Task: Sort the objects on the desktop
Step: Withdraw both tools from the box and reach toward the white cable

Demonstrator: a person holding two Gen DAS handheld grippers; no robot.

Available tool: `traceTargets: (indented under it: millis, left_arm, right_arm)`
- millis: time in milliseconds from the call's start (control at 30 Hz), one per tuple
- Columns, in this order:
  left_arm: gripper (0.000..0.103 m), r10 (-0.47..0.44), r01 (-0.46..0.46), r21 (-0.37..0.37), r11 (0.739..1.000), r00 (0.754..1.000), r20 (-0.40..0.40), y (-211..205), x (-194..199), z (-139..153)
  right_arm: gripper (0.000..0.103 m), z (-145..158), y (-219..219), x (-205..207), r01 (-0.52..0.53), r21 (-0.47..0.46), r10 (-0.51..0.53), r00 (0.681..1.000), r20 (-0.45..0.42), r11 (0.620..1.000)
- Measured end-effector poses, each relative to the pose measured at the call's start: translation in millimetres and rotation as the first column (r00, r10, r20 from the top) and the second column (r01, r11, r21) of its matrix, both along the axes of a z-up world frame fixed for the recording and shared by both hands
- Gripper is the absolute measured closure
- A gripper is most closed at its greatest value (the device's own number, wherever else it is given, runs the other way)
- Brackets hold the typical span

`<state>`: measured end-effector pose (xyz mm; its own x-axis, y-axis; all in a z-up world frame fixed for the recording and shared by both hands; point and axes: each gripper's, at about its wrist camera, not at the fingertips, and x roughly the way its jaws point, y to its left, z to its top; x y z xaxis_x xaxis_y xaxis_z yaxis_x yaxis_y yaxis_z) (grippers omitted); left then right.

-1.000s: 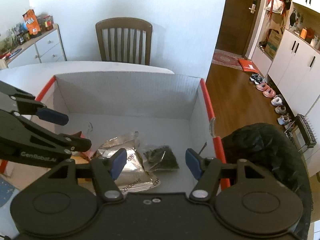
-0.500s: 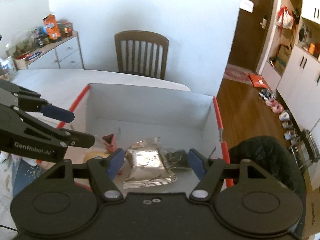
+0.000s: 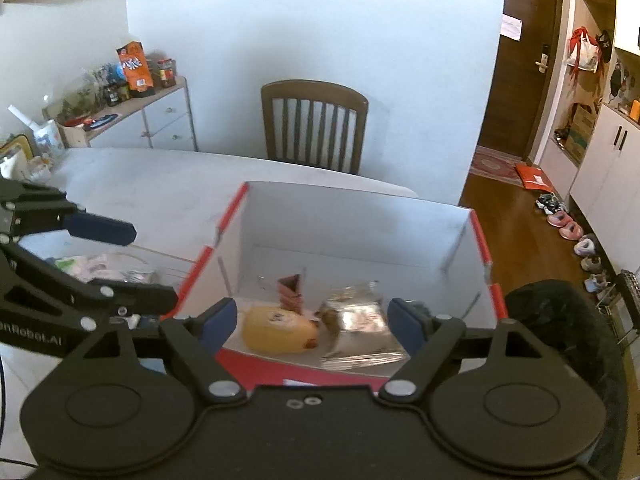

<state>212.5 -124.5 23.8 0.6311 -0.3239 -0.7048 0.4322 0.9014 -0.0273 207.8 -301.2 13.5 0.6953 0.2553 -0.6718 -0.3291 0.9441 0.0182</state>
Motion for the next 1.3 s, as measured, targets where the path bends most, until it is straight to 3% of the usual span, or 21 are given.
traceTargets:
  millis: [400, 533, 1300]
  left_arm:
    - [0.014, 0.062, -0.06, -0.062, 0.996, 0.998, 0.018, 73.4, -27.3, -1.2]
    - [0.0, 0.096, -0.096, -0.096, 0.991, 0.995, -0.003, 101.3, -34.3, -7.3]
    - [0.0, 0.189, -0.181, -0.151, 0.972, 0.981, 0.036, 217.2, -100.0, -41.0]
  right_arm:
    - [0.009, 5.6, 43.5, -26.1, -0.012, 0.035, 0.011, 1.0, 0.011, 0.999]
    - [0.008, 5.8, 62.1, -36.9, -0.024, 0.042, 0.023, 1.0, 0.018, 0.999]
    - [0.008, -10.0, 157.2, -75.5, -0.063, 0.051, 0.063, 0.998, 0.007, 0.997]
